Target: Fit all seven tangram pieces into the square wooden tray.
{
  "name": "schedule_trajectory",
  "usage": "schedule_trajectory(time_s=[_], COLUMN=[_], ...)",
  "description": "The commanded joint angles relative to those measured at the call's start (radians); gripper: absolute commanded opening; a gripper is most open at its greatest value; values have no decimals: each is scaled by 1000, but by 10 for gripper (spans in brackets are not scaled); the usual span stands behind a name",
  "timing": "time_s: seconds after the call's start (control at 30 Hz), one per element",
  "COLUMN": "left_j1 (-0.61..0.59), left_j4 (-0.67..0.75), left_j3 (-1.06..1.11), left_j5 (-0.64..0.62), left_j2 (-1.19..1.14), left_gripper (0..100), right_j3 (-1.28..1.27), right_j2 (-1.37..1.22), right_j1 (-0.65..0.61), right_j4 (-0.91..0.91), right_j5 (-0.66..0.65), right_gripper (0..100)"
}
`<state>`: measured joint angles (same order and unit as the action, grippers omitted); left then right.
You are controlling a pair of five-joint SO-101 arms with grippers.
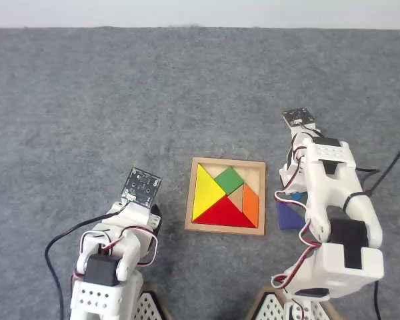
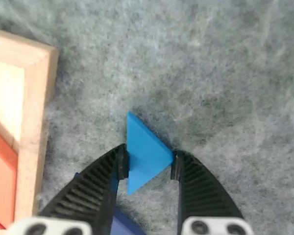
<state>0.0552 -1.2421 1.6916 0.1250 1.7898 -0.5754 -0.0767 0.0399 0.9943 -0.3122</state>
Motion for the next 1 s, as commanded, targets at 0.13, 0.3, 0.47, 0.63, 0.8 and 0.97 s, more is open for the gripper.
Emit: schedule_trajectory(time_s=[0.13, 0.3, 0.47, 0.63, 0.8, 0.97], left_j1=[2, 2, 2, 2, 2, 2], left_j4=[-5, -5, -5, -5, -5, -5], left_j3=[-7, -7, -7, -7, -7, -7], left_j5=[-6, -6, -6, -6, -6, -6], left_j2=[2, 2, 2, 2, 2, 2], left_gripper=[88, 88, 88, 88, 88, 88], right_j3=[49, 54, 138, 282, 379, 419], right_j2=[260, 344, 321, 222, 77, 10], right_j1=[-125, -259, -363, -392, -443, -513], right_j4=[97, 128, 177, 232, 257, 252], right_j5=[0, -37, -55, -57, -118, -141], right_gripper=[84, 86, 86, 87, 84, 83])
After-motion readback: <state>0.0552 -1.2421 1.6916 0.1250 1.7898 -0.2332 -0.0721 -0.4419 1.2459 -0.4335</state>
